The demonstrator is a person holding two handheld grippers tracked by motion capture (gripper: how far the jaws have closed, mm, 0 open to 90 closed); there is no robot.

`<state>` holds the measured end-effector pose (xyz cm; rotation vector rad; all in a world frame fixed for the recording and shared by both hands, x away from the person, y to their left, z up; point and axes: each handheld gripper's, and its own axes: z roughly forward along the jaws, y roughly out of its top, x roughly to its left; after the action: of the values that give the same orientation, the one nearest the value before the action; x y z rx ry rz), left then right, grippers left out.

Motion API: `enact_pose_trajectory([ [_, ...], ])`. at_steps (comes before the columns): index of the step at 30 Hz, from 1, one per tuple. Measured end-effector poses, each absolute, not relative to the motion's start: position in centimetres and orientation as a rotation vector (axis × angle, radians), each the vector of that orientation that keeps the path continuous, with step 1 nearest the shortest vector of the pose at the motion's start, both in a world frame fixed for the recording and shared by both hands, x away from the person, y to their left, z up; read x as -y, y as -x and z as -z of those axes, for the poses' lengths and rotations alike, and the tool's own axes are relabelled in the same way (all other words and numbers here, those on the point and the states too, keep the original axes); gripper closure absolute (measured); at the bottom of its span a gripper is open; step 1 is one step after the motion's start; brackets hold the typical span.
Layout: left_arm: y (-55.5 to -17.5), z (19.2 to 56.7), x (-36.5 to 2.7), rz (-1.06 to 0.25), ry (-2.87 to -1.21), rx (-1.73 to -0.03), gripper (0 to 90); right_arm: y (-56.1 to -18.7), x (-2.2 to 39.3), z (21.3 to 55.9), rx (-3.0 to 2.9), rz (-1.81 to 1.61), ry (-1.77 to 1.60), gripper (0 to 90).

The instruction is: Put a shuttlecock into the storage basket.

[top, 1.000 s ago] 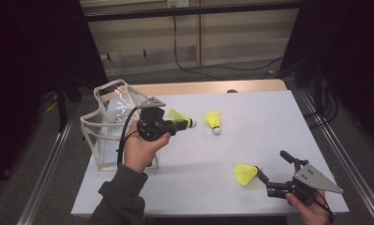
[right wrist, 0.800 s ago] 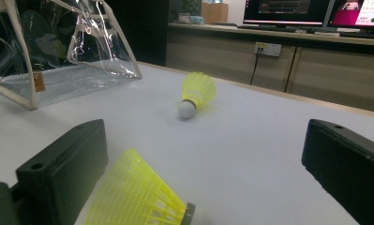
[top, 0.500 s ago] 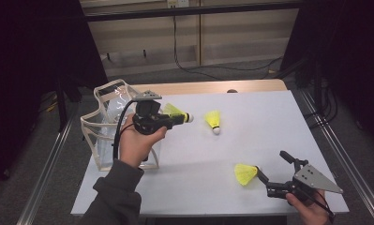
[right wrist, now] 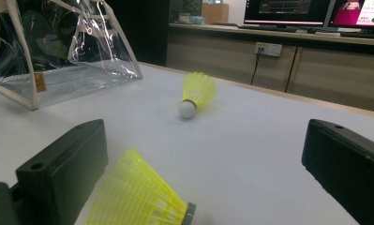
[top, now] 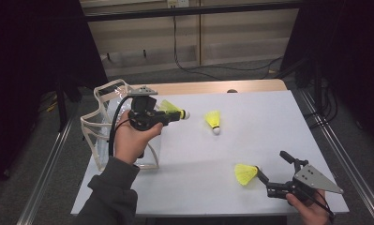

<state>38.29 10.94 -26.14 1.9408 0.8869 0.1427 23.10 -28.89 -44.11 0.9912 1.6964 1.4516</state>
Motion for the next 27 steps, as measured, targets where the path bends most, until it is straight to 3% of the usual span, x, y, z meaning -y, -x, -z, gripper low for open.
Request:
enact_pose_trajectory([
  [27,-39.5,25.2,-11.3,-0.167,-1.936,-0.896,85.7,-23.0,28.9,44.1,-1.692,-1.453,-0.992,0.5],
])
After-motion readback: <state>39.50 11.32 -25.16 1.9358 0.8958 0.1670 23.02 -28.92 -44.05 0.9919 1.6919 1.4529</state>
